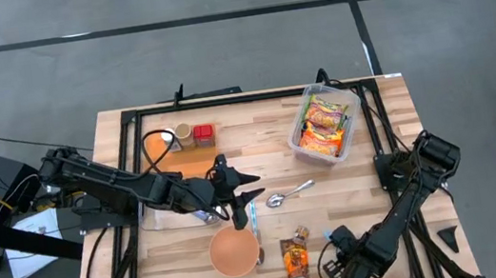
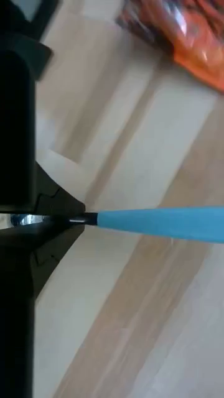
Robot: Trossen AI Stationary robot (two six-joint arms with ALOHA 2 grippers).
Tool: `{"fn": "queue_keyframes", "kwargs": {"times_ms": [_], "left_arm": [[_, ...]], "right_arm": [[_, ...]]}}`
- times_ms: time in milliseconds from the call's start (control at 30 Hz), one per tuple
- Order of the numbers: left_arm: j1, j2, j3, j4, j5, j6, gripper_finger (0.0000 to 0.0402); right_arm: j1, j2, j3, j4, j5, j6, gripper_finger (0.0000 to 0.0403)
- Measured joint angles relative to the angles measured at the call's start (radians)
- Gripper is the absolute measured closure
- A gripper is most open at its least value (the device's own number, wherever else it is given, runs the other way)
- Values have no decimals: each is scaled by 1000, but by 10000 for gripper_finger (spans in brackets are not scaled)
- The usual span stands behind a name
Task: Pick & Place Food Item
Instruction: Put the blue spoon into the bottom transparent bin
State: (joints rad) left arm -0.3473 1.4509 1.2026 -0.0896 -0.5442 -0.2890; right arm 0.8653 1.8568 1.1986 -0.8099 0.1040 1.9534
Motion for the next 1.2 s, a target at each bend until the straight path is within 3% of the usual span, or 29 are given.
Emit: {"fn": "queue_keyframes", "kwargs": {"times_ms": [333, 633, 1000, 1200], "left_arm": [[1, 1, 0, -10, 98, -18, 257], [1, 1, 0, -12, 112, -211, 253], [33, 2, 0, -52, 143, -484, 171], [65, 4, 0, -51, 143, -613, 159]], "right_arm": [[-71, -1, 220, -294, 179, -179, 395], [-179, -3, 388, -440, 360, -421, 395], [-276, -4, 516, -477, 480, -670, 395], [-323, -4, 566, -477, 513, -778, 395]]}}
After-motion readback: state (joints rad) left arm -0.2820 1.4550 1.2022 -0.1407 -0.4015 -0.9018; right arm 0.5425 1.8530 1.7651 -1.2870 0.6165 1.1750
